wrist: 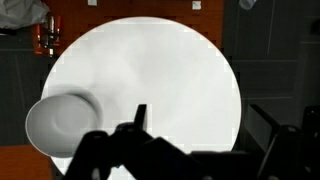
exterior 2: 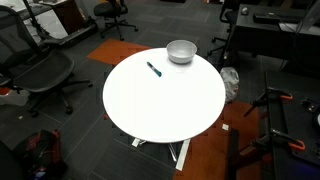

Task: Put the marker in the bowl

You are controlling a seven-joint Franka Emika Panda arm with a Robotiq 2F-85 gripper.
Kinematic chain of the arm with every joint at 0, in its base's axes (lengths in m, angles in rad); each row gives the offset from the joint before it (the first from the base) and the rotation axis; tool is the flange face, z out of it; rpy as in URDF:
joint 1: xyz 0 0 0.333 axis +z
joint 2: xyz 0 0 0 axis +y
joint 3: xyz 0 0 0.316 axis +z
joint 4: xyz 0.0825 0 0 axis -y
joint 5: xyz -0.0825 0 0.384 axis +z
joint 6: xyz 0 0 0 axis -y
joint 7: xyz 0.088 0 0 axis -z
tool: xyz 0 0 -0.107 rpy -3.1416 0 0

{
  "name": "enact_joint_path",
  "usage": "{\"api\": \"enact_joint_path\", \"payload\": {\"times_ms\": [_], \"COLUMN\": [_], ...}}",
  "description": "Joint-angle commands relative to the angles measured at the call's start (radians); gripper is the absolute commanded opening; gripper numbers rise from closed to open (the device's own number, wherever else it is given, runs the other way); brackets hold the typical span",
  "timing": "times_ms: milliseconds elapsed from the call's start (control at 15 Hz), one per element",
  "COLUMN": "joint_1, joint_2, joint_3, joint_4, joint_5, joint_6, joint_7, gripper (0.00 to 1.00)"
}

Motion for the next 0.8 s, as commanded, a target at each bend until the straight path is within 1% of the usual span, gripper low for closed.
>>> {"api": "enact_joint_path", "payload": {"times_ms": [0, 333, 733], "joint_1": [-0.031, -0.044, -0.039], "joint_2": [0.088, 0.247, 0.435], "joint_3": [0.014, 0.014, 0.0], "joint_4": [0.012, 0.029, 0.079], "joint_5": [0.002, -0.012, -0.037], "joint_6": [0.12, 0.295, 0.522], "joint_7": [0.074, 0.141, 0.25], "gripper": [1.0, 1.0, 1.0]}}
